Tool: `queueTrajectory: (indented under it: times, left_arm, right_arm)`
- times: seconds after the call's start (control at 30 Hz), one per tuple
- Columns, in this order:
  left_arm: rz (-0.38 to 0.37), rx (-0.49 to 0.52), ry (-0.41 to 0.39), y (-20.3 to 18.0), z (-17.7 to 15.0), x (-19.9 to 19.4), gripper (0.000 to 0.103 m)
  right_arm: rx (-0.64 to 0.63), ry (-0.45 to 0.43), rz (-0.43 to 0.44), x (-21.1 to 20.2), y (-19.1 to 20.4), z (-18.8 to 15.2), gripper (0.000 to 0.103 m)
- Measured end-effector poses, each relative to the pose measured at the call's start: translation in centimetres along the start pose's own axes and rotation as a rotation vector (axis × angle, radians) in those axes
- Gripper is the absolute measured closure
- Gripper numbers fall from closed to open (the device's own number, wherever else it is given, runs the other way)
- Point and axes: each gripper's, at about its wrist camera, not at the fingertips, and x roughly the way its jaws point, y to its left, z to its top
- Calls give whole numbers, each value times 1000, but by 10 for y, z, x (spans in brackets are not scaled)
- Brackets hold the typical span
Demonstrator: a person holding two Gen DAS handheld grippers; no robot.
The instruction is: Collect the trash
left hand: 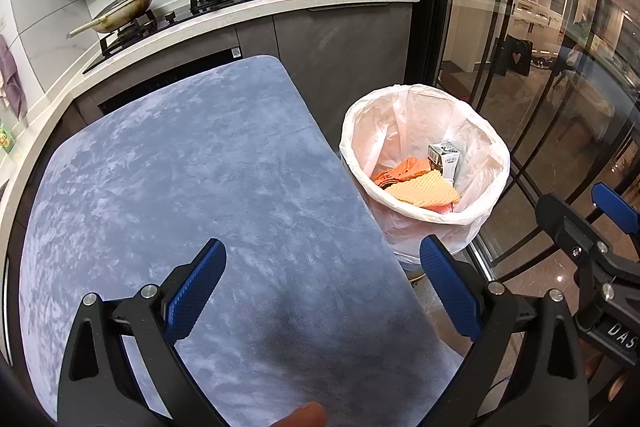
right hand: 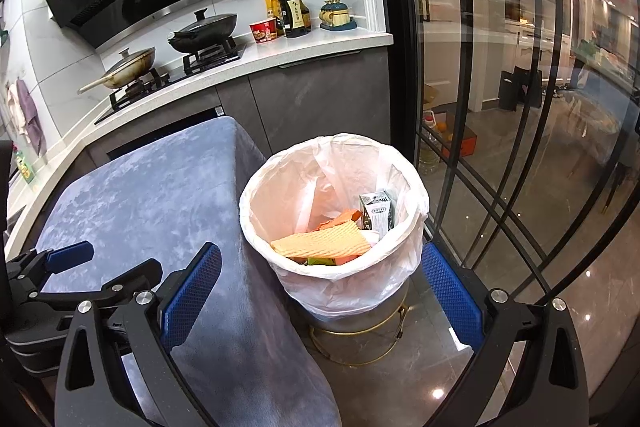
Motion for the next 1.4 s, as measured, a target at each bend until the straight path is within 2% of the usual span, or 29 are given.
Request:
queueTrajectory:
  times: [1.03, 1.4]
  left_arm:
    - [14, -41, 22, 4, -3, 6, 10]
    - [17, -23, 12, -2, -1, 6, 10]
  right_arm:
    - [-1, 18, -8, 8, -9, -6, 6]
    - [1, 18, -8, 8, -9, -7, 6]
